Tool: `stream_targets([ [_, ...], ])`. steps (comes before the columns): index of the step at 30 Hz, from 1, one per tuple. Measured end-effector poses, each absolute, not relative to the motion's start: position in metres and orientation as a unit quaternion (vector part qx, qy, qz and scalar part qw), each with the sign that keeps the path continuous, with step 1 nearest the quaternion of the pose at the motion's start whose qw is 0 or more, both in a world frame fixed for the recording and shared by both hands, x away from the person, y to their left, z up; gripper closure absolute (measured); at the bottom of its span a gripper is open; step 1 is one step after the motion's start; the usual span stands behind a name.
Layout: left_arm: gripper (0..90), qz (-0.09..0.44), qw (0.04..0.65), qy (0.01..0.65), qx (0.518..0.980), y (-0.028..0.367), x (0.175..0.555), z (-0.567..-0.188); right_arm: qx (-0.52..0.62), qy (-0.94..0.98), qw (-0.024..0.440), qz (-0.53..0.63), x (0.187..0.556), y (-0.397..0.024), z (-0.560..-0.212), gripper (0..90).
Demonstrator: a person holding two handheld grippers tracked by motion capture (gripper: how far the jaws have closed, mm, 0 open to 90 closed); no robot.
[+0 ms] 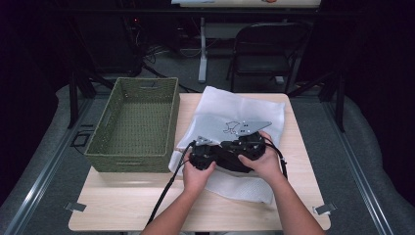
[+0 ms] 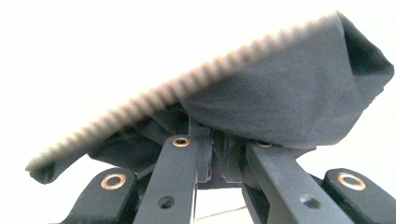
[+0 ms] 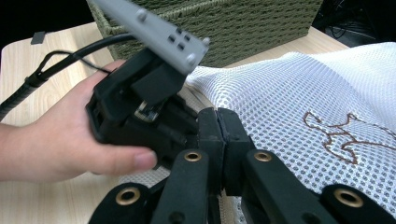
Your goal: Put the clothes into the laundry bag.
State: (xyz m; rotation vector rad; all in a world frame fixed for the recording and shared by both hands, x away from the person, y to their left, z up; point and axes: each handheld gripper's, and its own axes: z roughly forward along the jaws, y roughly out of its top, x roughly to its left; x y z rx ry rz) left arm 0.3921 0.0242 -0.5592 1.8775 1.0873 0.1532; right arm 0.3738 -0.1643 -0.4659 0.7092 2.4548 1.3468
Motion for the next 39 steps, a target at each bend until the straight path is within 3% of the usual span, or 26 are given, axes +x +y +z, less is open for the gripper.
stream_targets([
  [17, 85.4, 0.099, 0.456, 0.473, 0.747, 0.032, 0.410, -0.555, 0.241, 0.844, 0.127, 0.462, 0.374, -0.166, -0.466, 89.4],
  [29, 59.0, 0.098, 0.438, 0.459, 0.767, 0.047, 0.390, -0.544, 0.243, 0.844, 0.129, 0.461, 0.374, -0.168, -0.465, 89.4],
  [39, 53.5, 0.105, 0.443, 0.430, 0.779, 0.077, 0.358, -0.530, 0.243, 0.847, 0.132, 0.454, 0.371, -0.165, -0.465, 89.4],
])
